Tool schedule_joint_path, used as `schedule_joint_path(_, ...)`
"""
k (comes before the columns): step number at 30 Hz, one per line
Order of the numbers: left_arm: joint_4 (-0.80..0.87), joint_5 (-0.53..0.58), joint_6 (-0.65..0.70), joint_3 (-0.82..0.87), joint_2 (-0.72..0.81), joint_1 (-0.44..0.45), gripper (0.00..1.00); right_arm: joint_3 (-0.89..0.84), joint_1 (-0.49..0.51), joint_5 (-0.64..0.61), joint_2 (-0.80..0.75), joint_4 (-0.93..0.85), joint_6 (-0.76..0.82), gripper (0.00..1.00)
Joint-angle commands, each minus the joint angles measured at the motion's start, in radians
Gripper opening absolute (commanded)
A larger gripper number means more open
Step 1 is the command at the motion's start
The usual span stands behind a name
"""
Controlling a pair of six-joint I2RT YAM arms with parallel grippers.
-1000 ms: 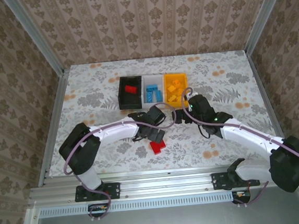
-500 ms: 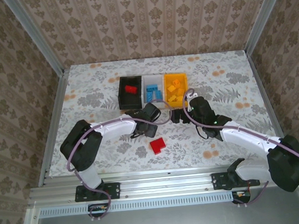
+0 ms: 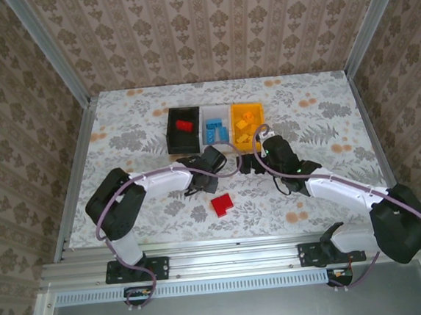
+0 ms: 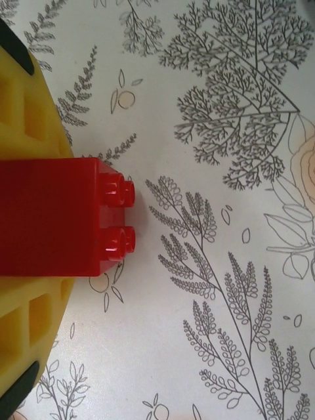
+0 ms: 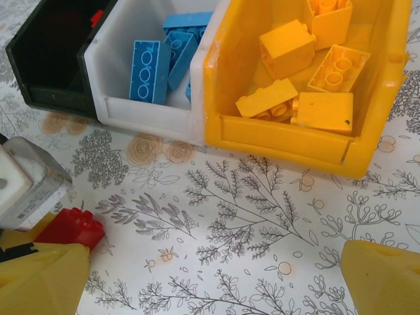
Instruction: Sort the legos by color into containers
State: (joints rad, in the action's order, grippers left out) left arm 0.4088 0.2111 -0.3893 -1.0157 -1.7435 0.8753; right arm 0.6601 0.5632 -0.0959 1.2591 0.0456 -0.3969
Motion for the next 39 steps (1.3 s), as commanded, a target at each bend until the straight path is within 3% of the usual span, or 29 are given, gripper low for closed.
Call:
schedule_joint_path(1, 0.064, 0.058, -0.002, -0.015, 0.084, -0.016, 0.35, 0.033, 0.009, -0.008, 0.0, -0.004, -0.005, 1.0)
schedule_joint_path(7, 0.166, 0.023, 0.047, -0.18, 0.145, -0.213, 0.29, 0.011, 0.009, -0.03, 0.001, 0.022, 0.001, 1.0)
schedule_joint_path(9, 0.193, -0.007, 0.058, -0.275, 0.111, -0.288, 0.29, 0.0, 0.009, -0.046, 0.016, 0.037, 0.005, 1.0)
schedule_joint_path(14, 0.255, 0.047, 0.085, -0.529, -0.071, -0.376, 0.28, -0.017, 0.012, -0.043, 0.033, 0.067, -0.002, 1.0)
schedule_joint_path(21, 0.335, 0.03, 0.107, -0.804, -0.333, -0.414, 0.33, -0.06, 0.015, -0.061, -0.003, 0.084, -0.009, 1.0)
schedule_joint_path(25, 0.38, 0.021, 0.109, -0.881, -0.404, -0.414, 0.36, -0.066, 0.015, -0.07, 0.007, 0.098, -0.013, 1.0)
schedule_joint_path(33, 0.405, 0.008, 0.095, -0.885, -0.39, -0.414, 0.66, -0.062, 0.016, -0.045, 0.033, 0.115, -0.029, 1.0)
schedule_joint_path(39, 0.428, 0.006, 0.074, -0.807, -0.24, -0.356, 0.72, -0.07, 0.017, -0.055, 0.02, 0.117, -0.033, 1.0)
